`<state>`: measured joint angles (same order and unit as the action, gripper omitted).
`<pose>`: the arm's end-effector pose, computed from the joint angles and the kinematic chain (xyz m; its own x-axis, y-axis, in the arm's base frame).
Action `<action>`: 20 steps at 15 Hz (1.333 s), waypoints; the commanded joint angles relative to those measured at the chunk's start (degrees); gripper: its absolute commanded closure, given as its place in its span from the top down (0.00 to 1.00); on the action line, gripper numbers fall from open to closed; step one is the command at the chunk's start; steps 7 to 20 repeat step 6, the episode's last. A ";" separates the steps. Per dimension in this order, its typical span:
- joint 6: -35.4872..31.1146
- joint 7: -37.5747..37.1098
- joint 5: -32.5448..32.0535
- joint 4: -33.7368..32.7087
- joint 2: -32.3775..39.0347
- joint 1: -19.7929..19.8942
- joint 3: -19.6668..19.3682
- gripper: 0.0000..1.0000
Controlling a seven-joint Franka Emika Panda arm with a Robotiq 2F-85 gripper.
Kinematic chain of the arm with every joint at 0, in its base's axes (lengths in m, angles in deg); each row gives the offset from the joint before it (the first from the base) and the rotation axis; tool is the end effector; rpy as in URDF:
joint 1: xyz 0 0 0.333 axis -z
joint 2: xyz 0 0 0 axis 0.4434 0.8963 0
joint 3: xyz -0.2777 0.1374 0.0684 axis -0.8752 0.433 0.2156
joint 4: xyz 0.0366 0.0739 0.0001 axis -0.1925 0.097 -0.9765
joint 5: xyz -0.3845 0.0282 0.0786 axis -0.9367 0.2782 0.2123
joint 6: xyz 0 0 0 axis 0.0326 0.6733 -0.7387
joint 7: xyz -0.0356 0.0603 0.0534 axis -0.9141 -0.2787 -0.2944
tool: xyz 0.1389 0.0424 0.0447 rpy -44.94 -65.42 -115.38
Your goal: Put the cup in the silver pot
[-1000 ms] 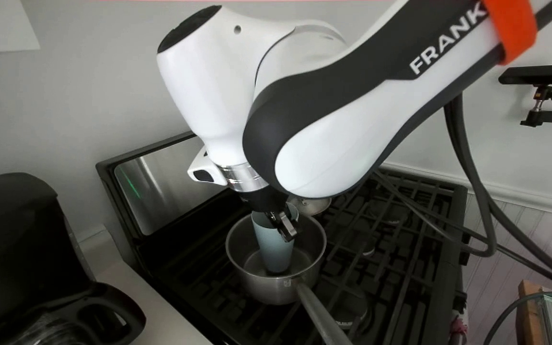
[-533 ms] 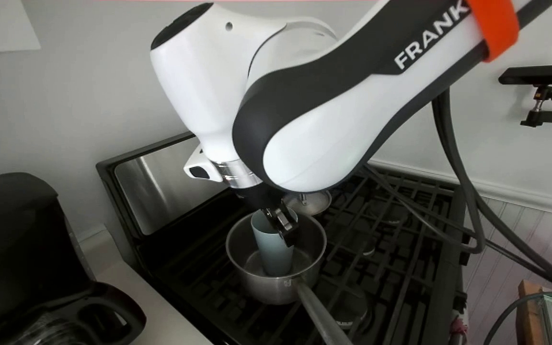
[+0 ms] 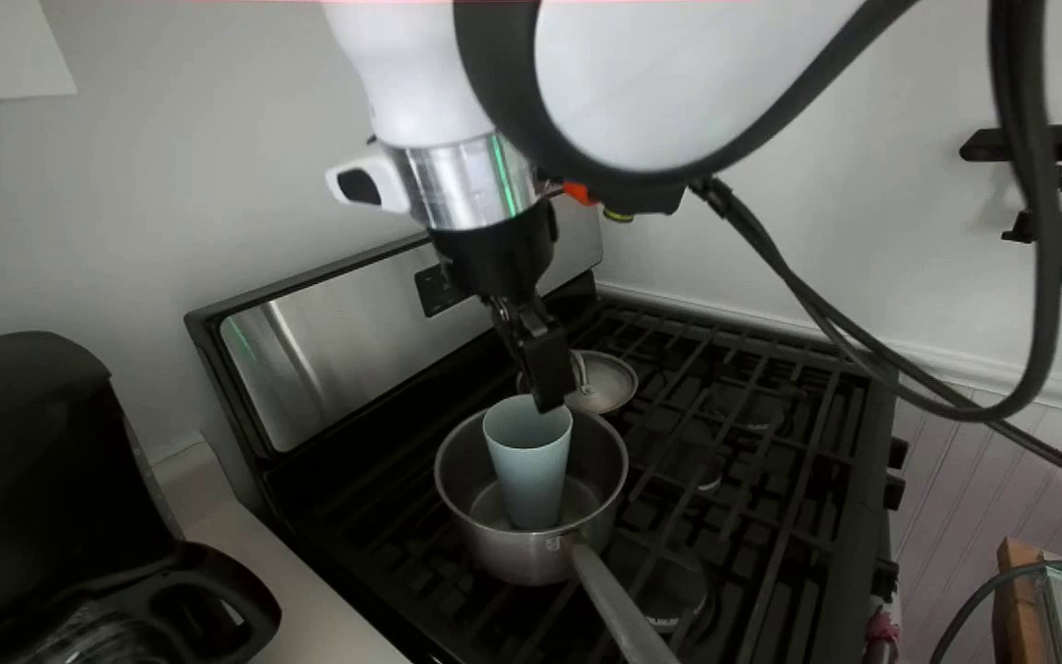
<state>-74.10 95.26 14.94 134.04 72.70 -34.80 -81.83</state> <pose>0.5079 0.1128 0.3905 0.5877 0.7795 -0.2165 0.8005 -0.5216 0.2952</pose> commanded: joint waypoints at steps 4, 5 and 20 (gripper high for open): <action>0.68 -5.40 3.61 0.54 -5.53 0.48 -1.05 1.00; 0.71 -5.66 4.02 0.82 -6.12 0.70 -1.37 1.00; 0.71 -5.86 4.16 1.12 -6.38 0.83 -1.57 1.00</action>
